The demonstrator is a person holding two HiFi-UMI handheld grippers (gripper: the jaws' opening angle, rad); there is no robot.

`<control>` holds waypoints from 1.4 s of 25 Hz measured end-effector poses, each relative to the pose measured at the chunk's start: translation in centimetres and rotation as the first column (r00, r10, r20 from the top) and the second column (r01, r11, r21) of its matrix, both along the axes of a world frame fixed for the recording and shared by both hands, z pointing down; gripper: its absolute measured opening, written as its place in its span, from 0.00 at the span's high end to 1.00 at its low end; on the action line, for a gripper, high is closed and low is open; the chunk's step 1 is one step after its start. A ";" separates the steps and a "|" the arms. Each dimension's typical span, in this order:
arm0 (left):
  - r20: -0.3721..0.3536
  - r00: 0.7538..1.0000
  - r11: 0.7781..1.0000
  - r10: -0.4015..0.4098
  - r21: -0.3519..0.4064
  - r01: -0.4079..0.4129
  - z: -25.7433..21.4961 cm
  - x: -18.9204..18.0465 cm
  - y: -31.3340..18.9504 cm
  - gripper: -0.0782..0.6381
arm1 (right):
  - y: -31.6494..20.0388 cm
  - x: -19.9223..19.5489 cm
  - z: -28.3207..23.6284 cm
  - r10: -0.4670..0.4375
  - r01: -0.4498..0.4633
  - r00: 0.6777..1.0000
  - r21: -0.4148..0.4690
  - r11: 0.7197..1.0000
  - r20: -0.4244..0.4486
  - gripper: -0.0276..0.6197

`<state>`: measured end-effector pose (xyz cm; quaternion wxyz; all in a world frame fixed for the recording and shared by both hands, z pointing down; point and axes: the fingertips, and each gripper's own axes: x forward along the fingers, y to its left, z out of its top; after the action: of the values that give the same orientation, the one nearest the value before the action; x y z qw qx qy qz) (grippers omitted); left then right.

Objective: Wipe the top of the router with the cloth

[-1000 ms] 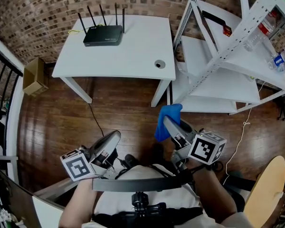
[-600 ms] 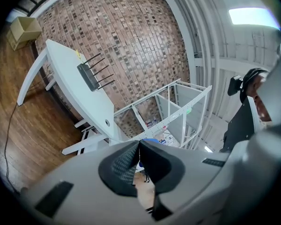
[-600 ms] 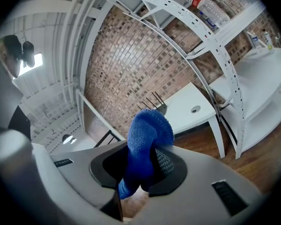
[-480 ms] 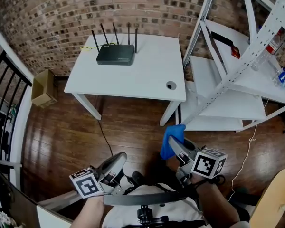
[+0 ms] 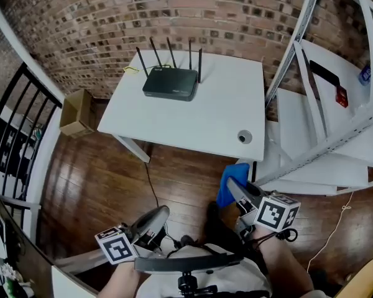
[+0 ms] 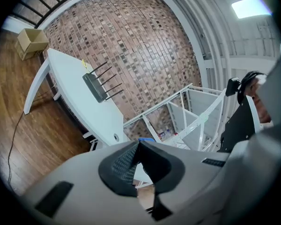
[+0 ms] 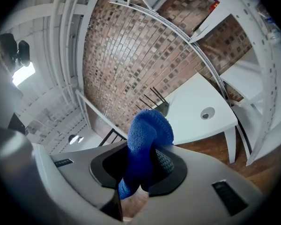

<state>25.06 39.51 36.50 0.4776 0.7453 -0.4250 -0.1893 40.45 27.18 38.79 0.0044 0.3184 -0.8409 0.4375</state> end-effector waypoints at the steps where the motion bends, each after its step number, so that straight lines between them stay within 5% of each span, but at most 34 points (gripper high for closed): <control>1: 0.008 1.000 1.000 -0.010 -0.006 0.010 0.0 0.1 -1.6 0.88 | -1.7 0.0 0.1 -0.012 0.012 1.000 -0.003 1.000 0.002 0.79; 9: 0.033 0.996 0.996 -0.082 -0.021 0.083 -0.9 2.2 -12.0 0.88 | -13.6 1.3 0.8 -0.091 0.091 0.995 -0.007 0.996 -0.037 0.79; 14: 0.041 0.994 0.994 -0.098 -0.047 0.100 -0.7 0.3 -15.0 0.88 | -16.9 -0.6 1.9 -0.107 0.105 0.993 -0.030 0.994 -0.046 0.79; 22: 0.028 0.998 0.998 -0.065 -0.006 0.065 0.5 -5.7 -20.9 0.88 | -21.2 -5.1 3.7 -0.085 0.083 0.990 -0.024 0.996 -0.115 0.79; 35: -0.021 0.988 0.989 0.151 0.001 -0.151 1.6 -21.0 -32.2 0.88 | -28.9 -17.3 5.9 0.013 -0.020 0.956 -0.022 1.000 -0.293 0.79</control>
<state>4.06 7.28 38.09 0.4951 0.7732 -0.3623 -0.1603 23.17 -1.76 44.71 0.1293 0.3865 -0.8229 0.3959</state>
